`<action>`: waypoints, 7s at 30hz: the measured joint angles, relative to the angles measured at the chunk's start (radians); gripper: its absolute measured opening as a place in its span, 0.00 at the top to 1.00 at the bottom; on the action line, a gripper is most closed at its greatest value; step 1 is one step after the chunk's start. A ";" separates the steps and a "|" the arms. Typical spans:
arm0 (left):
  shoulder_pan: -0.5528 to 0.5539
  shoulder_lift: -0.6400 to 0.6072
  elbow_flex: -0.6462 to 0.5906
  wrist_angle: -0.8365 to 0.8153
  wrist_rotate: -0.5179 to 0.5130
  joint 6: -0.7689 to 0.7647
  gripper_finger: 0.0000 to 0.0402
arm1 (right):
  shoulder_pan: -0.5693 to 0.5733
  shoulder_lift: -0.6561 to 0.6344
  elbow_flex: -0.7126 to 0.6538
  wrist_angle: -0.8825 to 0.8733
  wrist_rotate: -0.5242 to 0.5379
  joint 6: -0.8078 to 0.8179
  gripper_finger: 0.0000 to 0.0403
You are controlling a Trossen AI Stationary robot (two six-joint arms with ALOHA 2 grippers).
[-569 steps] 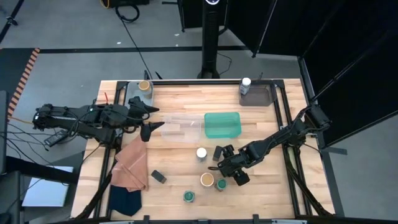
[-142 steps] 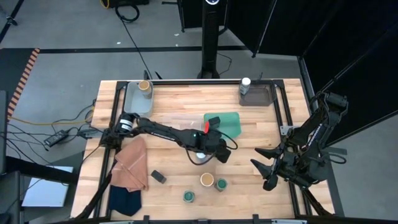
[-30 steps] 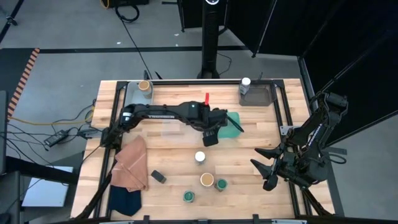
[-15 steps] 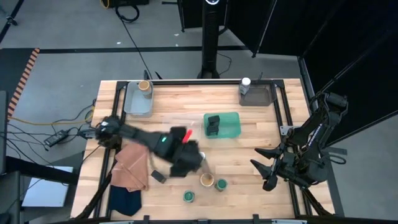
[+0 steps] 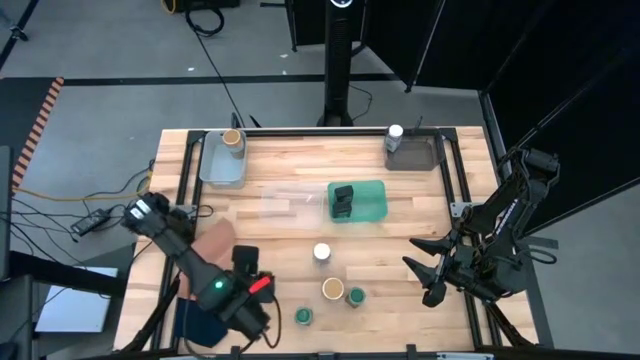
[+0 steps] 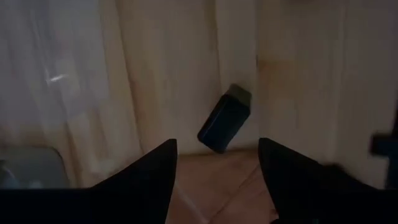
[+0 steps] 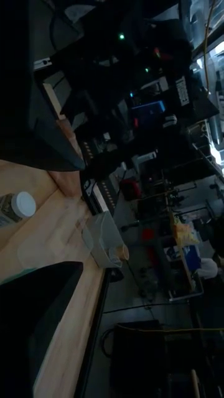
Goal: Sort spices by type
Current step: Put the green seasoning can into the green bin
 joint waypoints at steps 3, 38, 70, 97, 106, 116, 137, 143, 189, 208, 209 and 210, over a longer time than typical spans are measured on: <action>-0.024 -0.041 -0.047 0.083 -0.002 -0.055 0.42 | 0.000 0.000 0.000 -0.002 0.000 0.000 0.37; 0.054 -0.078 -0.257 0.269 0.133 -0.198 0.42 | -0.009 0.000 0.000 -0.007 0.001 0.029 0.37; 0.013 -0.078 -0.454 0.391 0.056 0.450 0.42 | -0.042 0.000 0.000 -0.032 0.002 0.029 0.37; 0.057 -0.138 -0.585 0.474 0.062 0.532 0.65 | -0.087 0.000 0.000 -0.029 0.002 0.029 0.37; 0.159 -0.138 -0.530 0.467 0.099 0.469 0.65 | -0.087 0.000 0.000 -0.029 0.002 0.042 0.37; 0.351 -0.138 -0.267 0.356 0.080 0.336 0.66 | -0.087 0.000 0.000 -0.030 0.002 0.056 0.38; 0.739 -0.030 -0.008 0.899 0.008 0.232 0.66 | -0.087 0.000 0.000 -0.042 0.002 0.055 0.39; 0.750 0.076 -0.009 0.917 0.011 0.258 0.66 | -0.087 0.000 0.000 -0.043 0.002 0.055 0.39; 0.796 0.404 0.256 0.662 0.038 0.579 0.66 | -0.087 0.000 0.000 -0.055 0.002 0.082 0.40; 0.784 0.453 0.271 0.648 0.073 0.632 0.60 | -0.091 0.000 0.000 -0.060 0.002 0.080 0.39; 0.784 0.453 0.276 0.656 0.081 0.639 0.59 | -0.091 0.000 0.000 -0.059 0.002 0.080 0.39; 0.782 0.451 0.279 0.664 0.082 0.649 0.57 | -0.091 0.000 0.000 -0.059 0.002 0.078 0.39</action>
